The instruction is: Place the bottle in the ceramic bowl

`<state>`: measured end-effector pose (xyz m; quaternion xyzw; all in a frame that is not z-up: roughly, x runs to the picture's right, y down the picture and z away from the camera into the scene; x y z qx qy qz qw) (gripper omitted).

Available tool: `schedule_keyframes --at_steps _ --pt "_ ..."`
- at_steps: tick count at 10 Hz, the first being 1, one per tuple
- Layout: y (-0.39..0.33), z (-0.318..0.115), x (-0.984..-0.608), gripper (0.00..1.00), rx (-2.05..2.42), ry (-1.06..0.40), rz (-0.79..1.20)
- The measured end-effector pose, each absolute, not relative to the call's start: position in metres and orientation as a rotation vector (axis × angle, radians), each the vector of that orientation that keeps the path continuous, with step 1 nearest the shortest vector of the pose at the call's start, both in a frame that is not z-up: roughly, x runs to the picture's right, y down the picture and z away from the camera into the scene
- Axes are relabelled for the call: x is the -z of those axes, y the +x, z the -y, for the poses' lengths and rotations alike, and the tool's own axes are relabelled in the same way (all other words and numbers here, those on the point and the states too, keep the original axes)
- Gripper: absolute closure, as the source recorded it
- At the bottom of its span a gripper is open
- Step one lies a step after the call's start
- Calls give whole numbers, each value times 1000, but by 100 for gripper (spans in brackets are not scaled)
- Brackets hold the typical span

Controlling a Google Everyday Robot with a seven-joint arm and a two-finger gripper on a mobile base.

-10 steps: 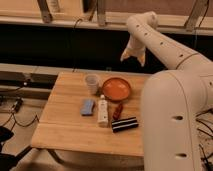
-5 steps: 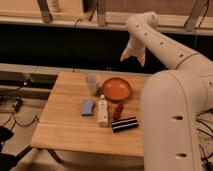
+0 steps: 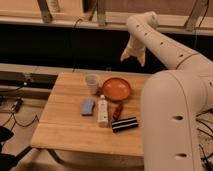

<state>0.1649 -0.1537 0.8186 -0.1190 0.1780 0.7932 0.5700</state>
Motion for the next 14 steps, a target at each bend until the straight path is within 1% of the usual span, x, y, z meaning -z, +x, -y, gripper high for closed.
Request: schedule_keyframes --at_steps 1,3,5,7,11,12,14 --pt "164 155 -818 30 -1863 -282 -418" --pt "131 161 -816 30 -1824 -322 -389" --pt "83 155 -810 30 -1760 -390 -362" --pt "53 145 -804 30 -1715 -430 -350" --pt "-7 102 -780 30 -1583 -532 -335" --pt "-15 90 -773 30 -1524 -538 -335" --pt "-19 85 -770 30 -1498 -538 -334"
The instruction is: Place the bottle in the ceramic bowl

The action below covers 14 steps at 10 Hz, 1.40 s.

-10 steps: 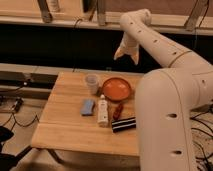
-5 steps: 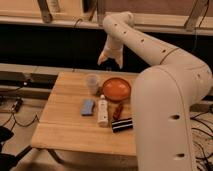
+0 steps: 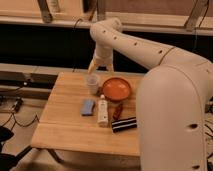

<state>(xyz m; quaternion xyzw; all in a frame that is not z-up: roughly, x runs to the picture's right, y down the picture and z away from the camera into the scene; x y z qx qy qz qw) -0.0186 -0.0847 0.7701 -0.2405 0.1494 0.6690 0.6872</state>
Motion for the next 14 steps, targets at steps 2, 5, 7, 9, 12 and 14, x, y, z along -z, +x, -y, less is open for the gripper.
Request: schedule_keyframes --at_steps 2,5,7,9,12,14 --pt "-18 84 -771 30 -1492 -543 -336" --pt "-43 76 -763 30 -1427 -594 -284" --pt "-73 64 -757 30 -1404 -631 -253" --pt "-92 50 -763 30 -1470 -651 -252" --pt "-118 19 -794 30 -1542 -656 -318" --pt "-132 6 -815 30 -1531 -620 -357"
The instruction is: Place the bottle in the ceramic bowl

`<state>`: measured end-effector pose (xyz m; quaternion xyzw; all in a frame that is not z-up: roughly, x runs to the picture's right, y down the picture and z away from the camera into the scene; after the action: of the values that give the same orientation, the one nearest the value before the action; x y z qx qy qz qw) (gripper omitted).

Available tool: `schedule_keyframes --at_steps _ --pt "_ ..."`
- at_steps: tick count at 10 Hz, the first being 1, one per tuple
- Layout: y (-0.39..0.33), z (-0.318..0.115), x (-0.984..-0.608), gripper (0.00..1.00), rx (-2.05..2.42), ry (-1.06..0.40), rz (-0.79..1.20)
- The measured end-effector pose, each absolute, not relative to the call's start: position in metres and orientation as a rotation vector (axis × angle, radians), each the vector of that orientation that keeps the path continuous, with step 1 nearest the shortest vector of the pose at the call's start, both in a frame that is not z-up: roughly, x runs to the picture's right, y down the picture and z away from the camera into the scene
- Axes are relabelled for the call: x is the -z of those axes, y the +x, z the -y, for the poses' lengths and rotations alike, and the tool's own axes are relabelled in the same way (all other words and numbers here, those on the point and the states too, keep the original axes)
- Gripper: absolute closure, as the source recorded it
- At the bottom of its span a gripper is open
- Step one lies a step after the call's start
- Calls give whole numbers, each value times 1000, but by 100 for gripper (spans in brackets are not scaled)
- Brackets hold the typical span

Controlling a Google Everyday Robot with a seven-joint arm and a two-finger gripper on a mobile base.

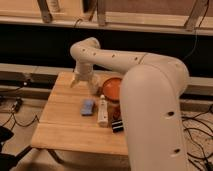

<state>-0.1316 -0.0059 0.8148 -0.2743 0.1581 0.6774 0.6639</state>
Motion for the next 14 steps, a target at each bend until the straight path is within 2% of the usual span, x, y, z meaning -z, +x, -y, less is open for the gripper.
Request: schedule_keyframes --at_steps 8,14 --pt "-124 -2 -831 30 -1472 -606 -380" --pt "-57 -8 -872 30 -1522 -664 -448"
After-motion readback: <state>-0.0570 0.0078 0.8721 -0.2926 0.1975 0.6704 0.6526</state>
